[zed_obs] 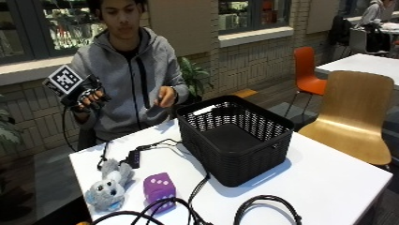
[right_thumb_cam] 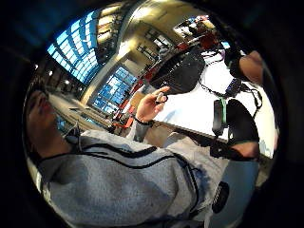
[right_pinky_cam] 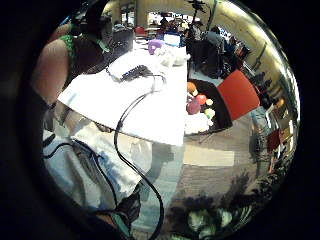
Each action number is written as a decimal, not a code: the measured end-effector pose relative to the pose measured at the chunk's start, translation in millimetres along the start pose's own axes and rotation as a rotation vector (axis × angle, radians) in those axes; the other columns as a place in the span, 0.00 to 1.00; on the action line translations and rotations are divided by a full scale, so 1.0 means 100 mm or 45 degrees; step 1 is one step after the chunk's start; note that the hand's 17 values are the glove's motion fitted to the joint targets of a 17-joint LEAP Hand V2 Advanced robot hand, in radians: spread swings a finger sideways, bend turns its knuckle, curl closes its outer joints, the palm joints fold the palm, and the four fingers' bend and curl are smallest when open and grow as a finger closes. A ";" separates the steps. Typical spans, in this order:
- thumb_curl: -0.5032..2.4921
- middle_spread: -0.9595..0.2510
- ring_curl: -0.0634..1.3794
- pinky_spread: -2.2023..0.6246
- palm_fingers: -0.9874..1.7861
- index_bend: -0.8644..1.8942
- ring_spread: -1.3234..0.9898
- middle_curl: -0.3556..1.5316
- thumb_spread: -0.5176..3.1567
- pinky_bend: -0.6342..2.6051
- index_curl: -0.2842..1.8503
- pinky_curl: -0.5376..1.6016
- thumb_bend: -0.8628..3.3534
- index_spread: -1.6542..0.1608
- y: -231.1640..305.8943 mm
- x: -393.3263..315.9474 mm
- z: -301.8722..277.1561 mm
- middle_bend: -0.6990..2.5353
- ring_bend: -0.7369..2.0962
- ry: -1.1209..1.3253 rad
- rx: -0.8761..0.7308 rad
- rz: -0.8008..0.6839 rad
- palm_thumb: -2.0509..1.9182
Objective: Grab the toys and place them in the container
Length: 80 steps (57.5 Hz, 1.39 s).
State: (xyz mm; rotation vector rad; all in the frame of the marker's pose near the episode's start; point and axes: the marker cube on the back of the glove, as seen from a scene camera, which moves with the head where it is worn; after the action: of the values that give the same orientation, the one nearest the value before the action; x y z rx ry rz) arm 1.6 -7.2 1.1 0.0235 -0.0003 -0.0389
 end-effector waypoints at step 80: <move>0.25 0.82 0.19 0.78 0.26 0.37 0.54 0.32 0.44 0.49 0.23 0.43 0.23 0.75 -2.47 1.99 1.07 0.25 0.35 0.382 -0.821 0.756 0.52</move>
State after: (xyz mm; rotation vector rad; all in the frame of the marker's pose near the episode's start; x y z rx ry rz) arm 190.6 -263.8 102.3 -0.6148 0.3045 0.5589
